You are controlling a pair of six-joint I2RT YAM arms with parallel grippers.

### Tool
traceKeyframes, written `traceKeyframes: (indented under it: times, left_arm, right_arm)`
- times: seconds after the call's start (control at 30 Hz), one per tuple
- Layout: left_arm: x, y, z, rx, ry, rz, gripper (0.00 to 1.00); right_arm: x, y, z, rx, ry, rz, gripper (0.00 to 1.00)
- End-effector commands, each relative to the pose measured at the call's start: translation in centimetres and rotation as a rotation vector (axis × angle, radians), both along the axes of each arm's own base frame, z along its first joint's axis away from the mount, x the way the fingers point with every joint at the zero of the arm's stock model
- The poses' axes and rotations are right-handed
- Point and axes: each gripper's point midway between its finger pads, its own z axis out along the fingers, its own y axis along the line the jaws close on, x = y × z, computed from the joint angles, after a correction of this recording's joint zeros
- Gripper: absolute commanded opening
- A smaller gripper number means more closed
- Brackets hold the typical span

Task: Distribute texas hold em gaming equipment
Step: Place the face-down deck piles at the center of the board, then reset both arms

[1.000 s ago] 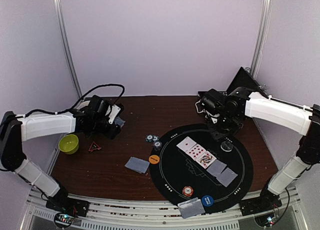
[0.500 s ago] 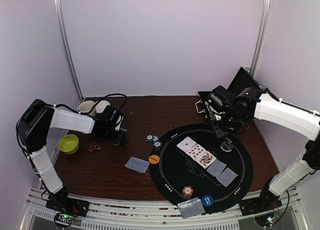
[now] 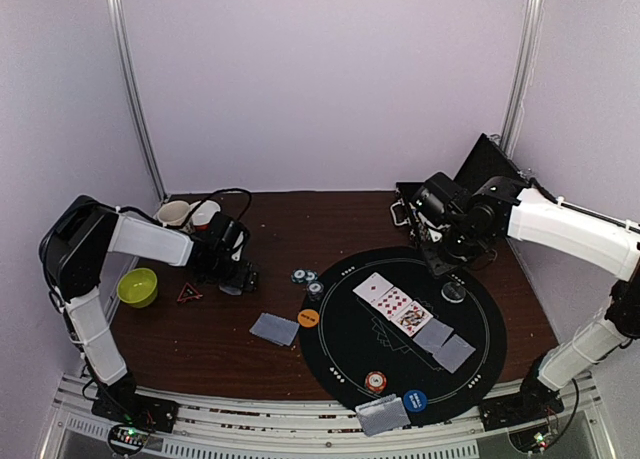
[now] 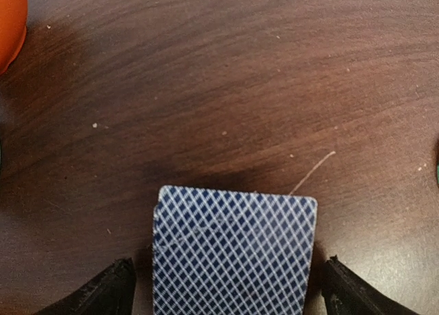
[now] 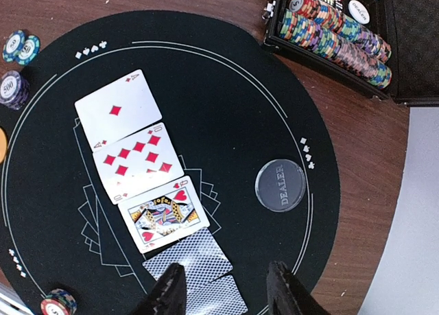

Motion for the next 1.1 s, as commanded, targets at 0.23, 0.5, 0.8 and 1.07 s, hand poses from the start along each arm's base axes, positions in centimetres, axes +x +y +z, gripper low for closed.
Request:
traceKeyframes:
  times: [0.23,0.5,0.8,1.07]
  left_arm:
    - [0.7,-2.1,13.0,-0.148,-0.242,-0.128,0.98]
    - [2.5,8.9,27.6,-0.196,-0.631,0.184,0.98]
    - [-1.7,28.6,25.4,-0.097,-0.808,0.845,0.98]
    - [-5.6,31.0,18.4,-0.036,-0.884,0.996,0.98]
  right_arm:
    - [2.6,1.7,5.3,0.179,-0.197,0.009,1.0]
    - [8.2,-3.9,14.1,0.462,-0.624,-0.146,1.0]
    - [8.9,-14.1,13.4,0.615,-0.867,-0.294,1.0]
    - [5.6,-21.3,6.2,0.493,-1.047,-0.501,1.0]
